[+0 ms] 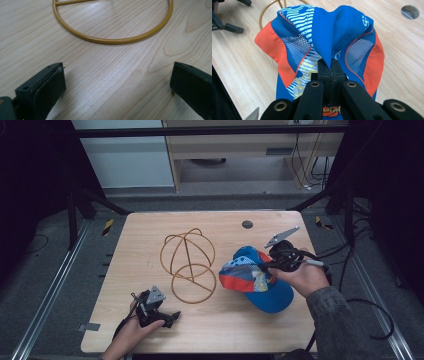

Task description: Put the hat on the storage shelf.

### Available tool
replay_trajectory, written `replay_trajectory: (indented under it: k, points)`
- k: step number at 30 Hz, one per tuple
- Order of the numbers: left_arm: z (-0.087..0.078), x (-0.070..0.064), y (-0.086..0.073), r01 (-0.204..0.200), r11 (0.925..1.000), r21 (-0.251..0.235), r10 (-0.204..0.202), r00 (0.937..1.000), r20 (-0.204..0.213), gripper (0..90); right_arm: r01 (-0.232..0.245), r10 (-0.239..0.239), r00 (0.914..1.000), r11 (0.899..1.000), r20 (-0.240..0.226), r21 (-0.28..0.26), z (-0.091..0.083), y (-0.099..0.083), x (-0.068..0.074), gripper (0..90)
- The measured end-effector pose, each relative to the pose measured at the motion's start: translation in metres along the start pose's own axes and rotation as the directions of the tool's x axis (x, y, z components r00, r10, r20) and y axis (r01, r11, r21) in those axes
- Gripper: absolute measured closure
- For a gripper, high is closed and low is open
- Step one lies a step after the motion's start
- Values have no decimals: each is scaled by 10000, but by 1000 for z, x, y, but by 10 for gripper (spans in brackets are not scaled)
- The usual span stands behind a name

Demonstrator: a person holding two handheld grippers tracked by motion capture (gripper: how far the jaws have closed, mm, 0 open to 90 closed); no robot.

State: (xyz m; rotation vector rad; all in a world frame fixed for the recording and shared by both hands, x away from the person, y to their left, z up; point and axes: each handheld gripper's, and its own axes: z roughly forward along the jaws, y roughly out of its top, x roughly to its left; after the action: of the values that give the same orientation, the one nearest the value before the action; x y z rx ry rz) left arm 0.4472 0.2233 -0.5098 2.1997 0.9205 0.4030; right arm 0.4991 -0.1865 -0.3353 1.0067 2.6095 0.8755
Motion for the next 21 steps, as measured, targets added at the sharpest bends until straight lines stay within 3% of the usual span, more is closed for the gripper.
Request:
replay_trajectory:
  k: [8,21]
  points:
    - [0,0,0,6,10000,4,-6,10000,1,0,117,-117,9996,9999,258,-14,-23,9,0,899]
    - [0,0,0,1,10000,27,-1,10000,4,0,-41,86,9985,9965,533,-839,-66,22,-4,900]
